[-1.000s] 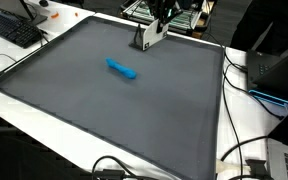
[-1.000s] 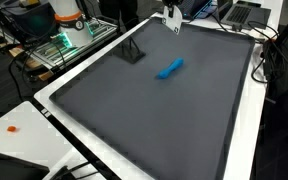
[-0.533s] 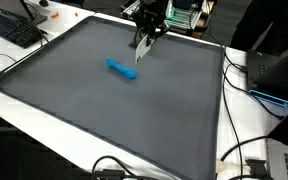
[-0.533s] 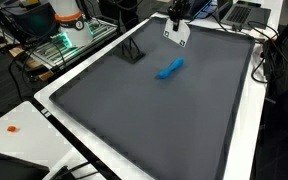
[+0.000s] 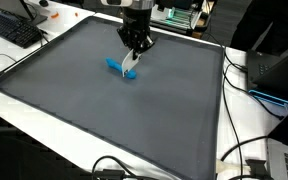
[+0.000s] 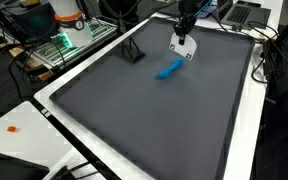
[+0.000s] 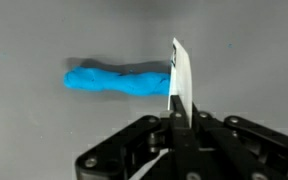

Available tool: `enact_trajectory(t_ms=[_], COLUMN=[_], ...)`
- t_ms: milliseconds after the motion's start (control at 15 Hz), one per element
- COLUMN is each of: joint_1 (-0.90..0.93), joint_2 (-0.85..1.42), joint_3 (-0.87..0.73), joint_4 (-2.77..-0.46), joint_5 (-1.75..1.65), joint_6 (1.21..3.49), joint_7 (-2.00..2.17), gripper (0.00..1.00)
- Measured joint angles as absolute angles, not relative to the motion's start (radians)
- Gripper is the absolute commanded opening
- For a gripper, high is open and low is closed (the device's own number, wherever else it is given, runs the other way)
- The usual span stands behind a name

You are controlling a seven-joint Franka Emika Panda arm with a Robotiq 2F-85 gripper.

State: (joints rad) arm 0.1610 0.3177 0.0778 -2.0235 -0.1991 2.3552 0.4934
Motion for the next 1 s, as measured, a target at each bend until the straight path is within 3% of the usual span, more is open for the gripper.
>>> enact_trajectory(t_ms=[1000], joint_1=[0.199], joint_2=[0.416], joint_3=[0.02], joint_4=[-1.959], joint_5=[-0.22], joint_6=[2.392], joint_7=[0.423], gripper=[0.01])
